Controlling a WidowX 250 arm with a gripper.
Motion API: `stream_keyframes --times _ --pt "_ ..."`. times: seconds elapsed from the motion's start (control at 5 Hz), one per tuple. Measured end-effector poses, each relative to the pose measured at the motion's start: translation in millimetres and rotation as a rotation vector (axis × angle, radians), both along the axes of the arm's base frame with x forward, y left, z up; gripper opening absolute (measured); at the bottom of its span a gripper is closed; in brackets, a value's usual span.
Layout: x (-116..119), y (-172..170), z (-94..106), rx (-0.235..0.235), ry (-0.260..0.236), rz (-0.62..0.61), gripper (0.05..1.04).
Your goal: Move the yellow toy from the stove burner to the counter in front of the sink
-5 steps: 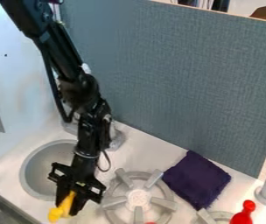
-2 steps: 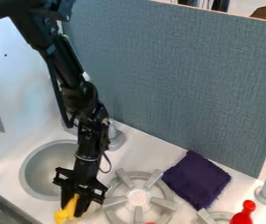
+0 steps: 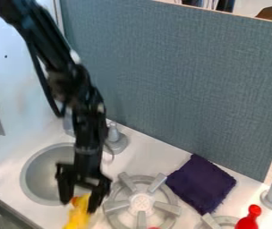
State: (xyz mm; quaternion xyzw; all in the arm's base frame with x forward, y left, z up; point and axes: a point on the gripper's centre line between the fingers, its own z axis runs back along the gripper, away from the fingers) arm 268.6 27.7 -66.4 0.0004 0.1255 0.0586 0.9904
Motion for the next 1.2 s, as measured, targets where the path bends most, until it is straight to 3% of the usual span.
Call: stream_keyframes --times 0.2,0.4,0.8,1.0,1.2 --pt "1.8 -2.4 32.6 0.044 -0.096 0.004 1.007" --pt "4.8 -24.6 54.5 0.073 -0.149 -0.086 1.001" --pt "-6.9 -122.7 74.9 -0.038 -0.201 -0.476 1.001" --pt "-17.1 -153.2 61.0 -0.055 -0.169 -0.581 1.001" --pt "-16.8 -163.0 34.7 -0.049 -0.084 -0.622 1.001"
